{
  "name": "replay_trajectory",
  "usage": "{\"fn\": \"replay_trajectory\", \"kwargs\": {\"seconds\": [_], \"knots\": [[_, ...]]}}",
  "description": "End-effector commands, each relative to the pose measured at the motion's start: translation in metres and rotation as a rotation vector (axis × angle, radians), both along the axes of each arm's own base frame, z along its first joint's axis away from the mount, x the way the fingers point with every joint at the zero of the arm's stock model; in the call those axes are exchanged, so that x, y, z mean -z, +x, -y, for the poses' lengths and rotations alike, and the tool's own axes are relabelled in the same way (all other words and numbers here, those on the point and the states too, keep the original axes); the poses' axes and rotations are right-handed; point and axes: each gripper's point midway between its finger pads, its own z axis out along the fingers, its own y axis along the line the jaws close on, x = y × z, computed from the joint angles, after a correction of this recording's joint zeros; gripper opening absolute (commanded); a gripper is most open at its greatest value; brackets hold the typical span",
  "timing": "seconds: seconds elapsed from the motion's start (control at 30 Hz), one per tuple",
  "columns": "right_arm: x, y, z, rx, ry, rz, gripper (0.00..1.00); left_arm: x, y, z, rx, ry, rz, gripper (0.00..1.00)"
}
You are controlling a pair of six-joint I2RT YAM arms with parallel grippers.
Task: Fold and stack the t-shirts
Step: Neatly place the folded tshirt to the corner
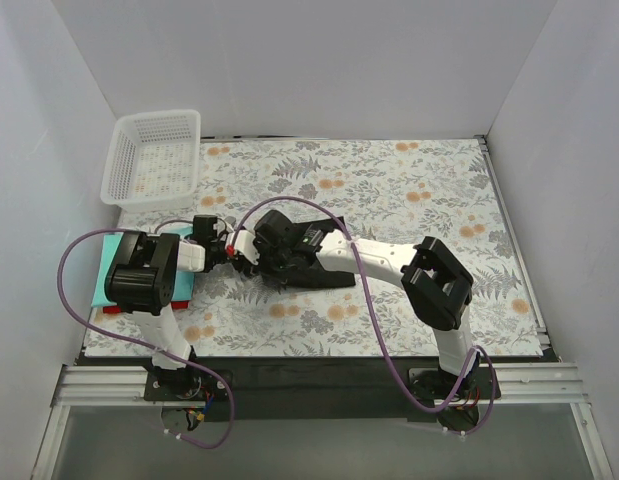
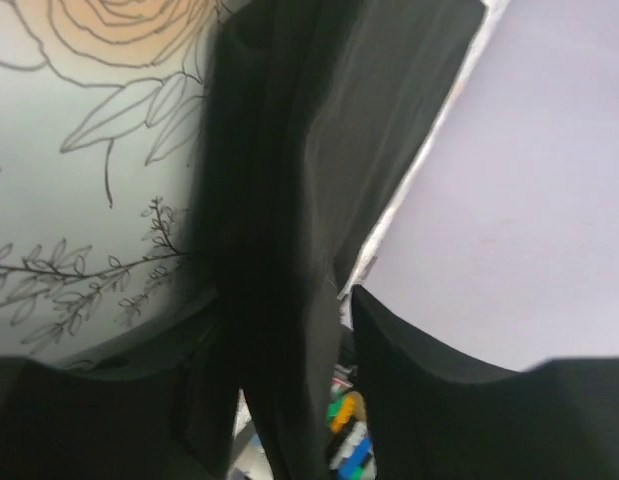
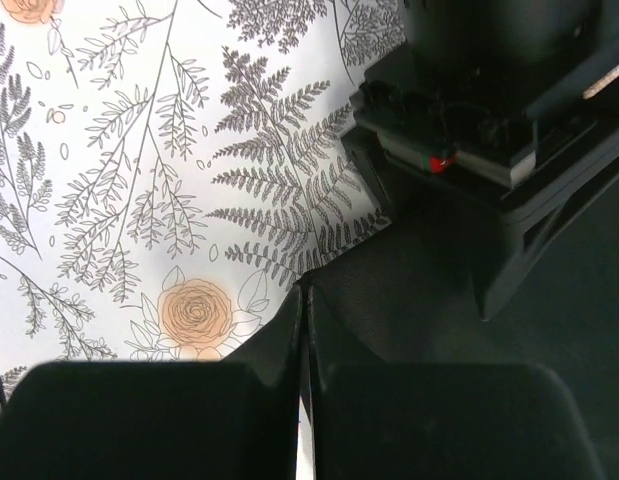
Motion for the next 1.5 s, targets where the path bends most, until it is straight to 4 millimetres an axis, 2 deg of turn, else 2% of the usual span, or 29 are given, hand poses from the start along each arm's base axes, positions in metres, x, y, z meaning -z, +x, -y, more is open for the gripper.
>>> {"fn": "replay_trajectory", "kwargs": {"seconds": [0.0,0.07,0.1,0.2,0.27,0.3,0.37,0.4,0.43,0.47,0.5,0.53,0.57,0.63,0.73,0.87,0.97,1.23,1.47], "knots": [[-0.050,-0.003,-0.019,-0.012,0.121,0.012,0.01,0.017,-0.007,-0.001,0.019,0.095,-0.056,0.41],[-0.053,-0.007,-0.020,-0.021,0.128,0.005,0.01,0.018,-0.006,-0.003,0.046,0.132,-0.047,0.30],[-0.053,-0.008,-0.020,-0.021,0.129,0.001,0.01,0.019,-0.006,-0.004,0.061,0.151,-0.038,0.18],[-0.056,-0.016,-0.020,-0.035,0.141,-0.026,0.01,0.018,-0.004,-0.012,0.120,0.239,-0.021,0.01],[-0.059,-0.022,-0.020,-0.055,0.147,-0.049,0.01,0.022,-0.012,-0.023,0.158,0.326,-0.053,0.00],[-0.061,-0.022,-0.019,-0.056,0.146,-0.054,0.01,0.015,-0.003,-0.026,0.201,0.369,0.012,0.00],[-0.059,-0.025,-0.014,-0.058,0.123,-0.066,0.14,0.010,-0.012,-0.037,0.260,0.443,-0.011,0.00],[-0.058,-0.024,-0.010,-0.053,0.110,-0.070,0.20,0.002,-0.005,-0.041,0.278,0.476,0.017,0.00],[-0.059,-0.024,-0.005,-0.055,0.099,-0.068,0.34,-0.001,-0.005,-0.046,0.332,0.516,0.057,0.00],[-0.059,-0.026,-0.002,-0.059,0.092,-0.072,0.42,-0.002,-0.013,-0.057,0.352,0.573,0.021,0.00],[-0.056,-0.023,0.005,-0.051,0.082,-0.080,0.50,-0.006,-0.012,-0.062,0.366,0.599,0.031,0.00],[-0.062,-0.023,0.009,-0.051,0.093,-0.080,0.69,-0.008,-0.015,-0.070,0.386,0.623,0.040,0.00],[-0.063,-0.022,0.015,-0.046,0.091,-0.082,0.78,-0.013,-0.021,-0.077,0.396,0.641,0.026,0.00],[-0.069,-0.015,0.028,-0.022,0.097,-0.079,0.98,-0.020,-0.018,-0.092,0.383,0.688,0.033,0.00],[-0.068,-0.001,0.048,0.021,0.082,-0.058,0.98,-0.037,-0.015,-0.118,0.392,0.770,0.073,0.00],[-0.055,0.018,0.074,0.090,0.041,-0.054,0.98,-0.075,-0.009,-0.136,0.408,0.834,0.151,0.00],[-0.051,0.018,0.081,0.101,0.037,-0.068,0.98,-0.092,-0.013,-0.147,0.433,0.900,0.182,0.00],[-0.055,0.017,0.083,0.103,0.043,-0.066,0.98,-0.137,-0.014,-0.189,0.396,1.072,0.298,0.00],[-0.057,0.015,0.085,0.106,0.047,-0.065,0.98,-0.162,-0.024,-0.217,0.371,1.147,0.324,0.00]]}}
